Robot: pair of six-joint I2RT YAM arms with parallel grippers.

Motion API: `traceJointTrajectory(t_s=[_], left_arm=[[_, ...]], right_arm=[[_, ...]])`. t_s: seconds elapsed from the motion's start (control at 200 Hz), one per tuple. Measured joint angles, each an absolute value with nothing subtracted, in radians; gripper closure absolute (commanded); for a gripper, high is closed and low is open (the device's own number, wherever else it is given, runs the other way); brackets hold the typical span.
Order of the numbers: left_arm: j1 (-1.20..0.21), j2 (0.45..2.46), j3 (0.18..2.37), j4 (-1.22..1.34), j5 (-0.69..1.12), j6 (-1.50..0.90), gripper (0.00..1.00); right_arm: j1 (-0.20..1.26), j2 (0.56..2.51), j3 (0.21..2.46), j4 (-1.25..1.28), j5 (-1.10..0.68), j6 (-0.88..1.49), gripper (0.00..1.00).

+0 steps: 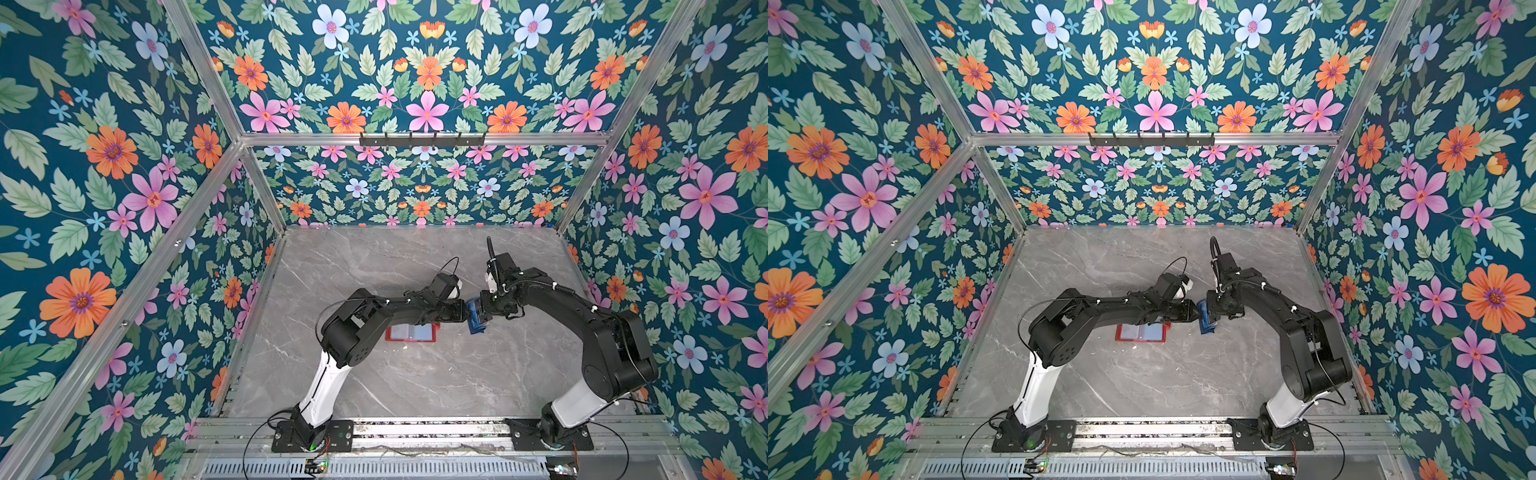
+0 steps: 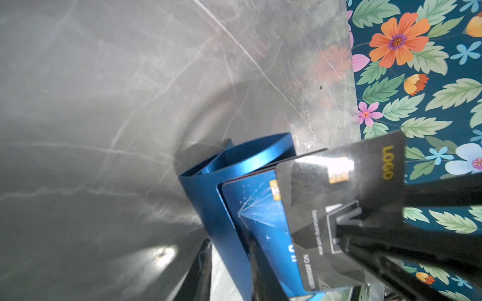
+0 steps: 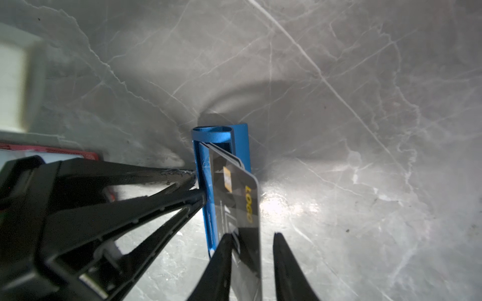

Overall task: Insert credit cards into a card holder
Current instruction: Pick up the credit card from the storage box.

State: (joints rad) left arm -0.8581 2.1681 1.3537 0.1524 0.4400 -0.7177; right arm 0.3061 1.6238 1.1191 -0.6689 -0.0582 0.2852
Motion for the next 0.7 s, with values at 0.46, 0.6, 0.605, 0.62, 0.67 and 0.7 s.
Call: traceJointTrajectory(t_s=[0.46, 0.6, 0.605, 0.62, 0.67, 0.7], left_arm=[[-0.858, 2.168, 1.354, 0.152, 0.44, -0.718, 0.74], [-0.858, 2.168, 1.353, 0.153, 0.44, -0.718, 0.74], [-0.858, 2.168, 1.353, 0.154, 0.44, -0.718, 0.74], [-0.858, 2.168, 1.353, 0.154, 0.44, -0.718, 0.74], [-0.858, 2.168, 1.353, 0.154, 0.441, -0.718, 0.74], [-0.858, 2.168, 1.353, 0.154, 0.441, -0.718, 0.73]], right_arm=[[0.317, 1.607, 1.134, -0.691, -0.054, 0.285, 0.9], [0.322, 1.6, 1.136, -0.689, -0.078, 0.285, 0.99], [0.322, 1.6, 1.136, -0.689, -0.078, 0.285, 1.0], [0.323, 1.599, 1.136, -0.689, -0.079, 0.285, 1.0], [0.323, 1.596, 1.136, -0.69, -0.08, 0.285, 1.0], [0.323, 1.596, 1.136, -0.69, -0.081, 0.285, 1.0]])
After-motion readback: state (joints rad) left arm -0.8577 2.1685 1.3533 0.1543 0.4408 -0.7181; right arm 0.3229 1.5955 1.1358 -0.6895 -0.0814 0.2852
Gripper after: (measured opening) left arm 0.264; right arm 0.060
